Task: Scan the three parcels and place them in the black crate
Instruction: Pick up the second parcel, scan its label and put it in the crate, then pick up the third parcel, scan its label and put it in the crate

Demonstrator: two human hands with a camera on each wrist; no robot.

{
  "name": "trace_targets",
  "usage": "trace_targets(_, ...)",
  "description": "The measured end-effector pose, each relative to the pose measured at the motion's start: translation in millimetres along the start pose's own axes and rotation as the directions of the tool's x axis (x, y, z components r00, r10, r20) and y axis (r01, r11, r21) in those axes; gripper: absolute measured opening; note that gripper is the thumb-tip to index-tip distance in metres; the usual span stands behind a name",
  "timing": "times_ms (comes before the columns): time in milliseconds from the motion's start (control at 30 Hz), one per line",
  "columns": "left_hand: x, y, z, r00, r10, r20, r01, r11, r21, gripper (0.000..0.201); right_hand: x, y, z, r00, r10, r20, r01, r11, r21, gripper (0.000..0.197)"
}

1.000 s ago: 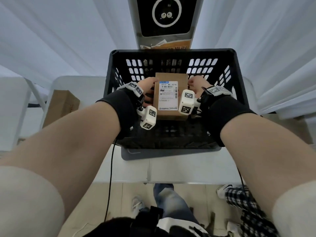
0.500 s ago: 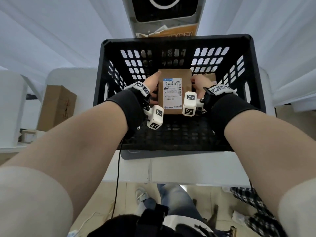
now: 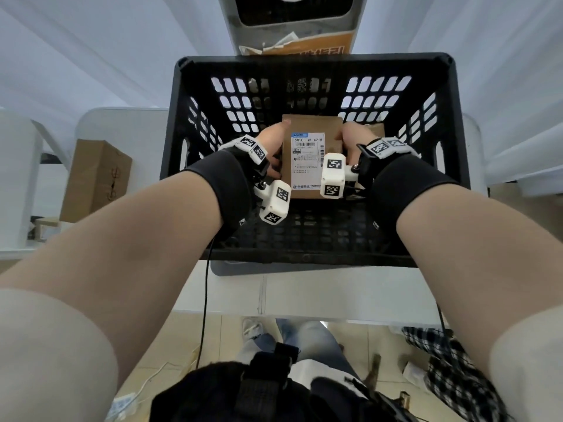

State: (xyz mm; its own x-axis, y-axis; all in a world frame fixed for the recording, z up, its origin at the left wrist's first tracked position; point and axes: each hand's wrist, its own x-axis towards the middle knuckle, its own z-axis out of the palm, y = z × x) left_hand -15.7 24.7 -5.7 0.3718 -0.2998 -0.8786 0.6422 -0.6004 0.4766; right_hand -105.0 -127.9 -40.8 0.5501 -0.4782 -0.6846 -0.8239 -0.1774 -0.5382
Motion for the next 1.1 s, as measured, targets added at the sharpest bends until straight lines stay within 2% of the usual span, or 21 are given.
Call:
trace_targets(33,-2.9,3.4,1.2,0.999,0.027,-0.017,-0.027,1.000,0.003,0.072,-8.3,-9.6,-3.0,0.998,0.035,-0.043,-0.034,0.999,0.035,0.041)
trace_targets(67,-4.3,7.1,1.0,0.997,0.067,-0.044,-0.067,0.998,-0.010,0.068,-13.9,-17.2,-5.8,0.995,-0.007,-0.104,0.003,0.999,-0.041,0.039)
trace_targets(100,-8.6,11.0,0.3,0.994,0.096,-0.052,-0.097,0.995,-0.017,0.063,-22.9,-25.5,-6.2,0.986,-0.034,-0.162,0.027,0.999,-0.046,0.038)
trace_targets(133,-15.2,14.8,-1.7,0.991,0.126,-0.051,-0.127,0.992,-0.014,0.060,-27.7,-32.3,-6.9,0.979,-0.081,-0.187,0.066,0.994,-0.086,0.037)
trace_targets(200,-27.3,19.7,-7.3,0.984,0.177,-0.026,-0.178,0.984,-0.006,0.053,-36.8,-41.4,-7.0,0.984,-0.065,-0.164,0.058,0.997,-0.050,0.042)
trace_targets(267,-37.0,22.0,-16.2,0.978,0.207,0.016,-0.206,0.978,-0.010,0.049,-51.4,-53.5,-6.2,0.995,0.023,-0.098,0.006,0.958,0.286,0.042)
trace_targets(333,-48.4,22.3,-26.2,0.971,0.230,0.066,-0.230,0.973,-0.008,0.047,-69.5,-67.9,-1.7,0.993,0.083,-0.084,-0.021,0.822,0.569,0.026)
trace_targets(400,-61.0,25.1,-35.3,0.960,0.255,0.113,-0.258,0.966,0.009,0.043,-87.0,-84.1,3.8,0.997,0.072,-0.035,-0.031,0.746,0.665,0.019)
trace_targets(500,-76.8,29.4,-51.7,0.948,0.282,0.147,-0.289,0.957,0.028,0.040,-101.7,-104.4,13.1,1.000,-0.007,0.020,-0.009,0.740,0.673,0.019)
trace_targets(633,-98.7,36.2,-84.3,0.934,0.321,0.158,-0.328,0.945,0.021,0.031,-117.9,-138.0,30.1,0.997,-0.078,0.026,0.037,0.709,0.705,0.019)
trace_targets(733,-112.1,39.0,-117.5,0.920,0.353,0.171,-0.362,0.932,0.022,0.030,-131.6,-166.1,47.7,0.996,-0.084,0.042,0.032,0.722,0.691,0.018)
trace_targets(933,-135.3,33.9,-195.8,0.894,0.418,0.163,-0.426,0.904,0.021,0.026,-146.8,-223.5,99.2,0.995,-0.100,0.007,0.064,0.693,0.718,0.020)
trace_targets(1100,-140.6,23.1,-270.6,0.899,0.407,0.163,-0.414,0.910,0.014,0.024,-156.9,-268.5,153.9,0.996,-0.093,-0.012,0.075,0.715,0.695,0.023)
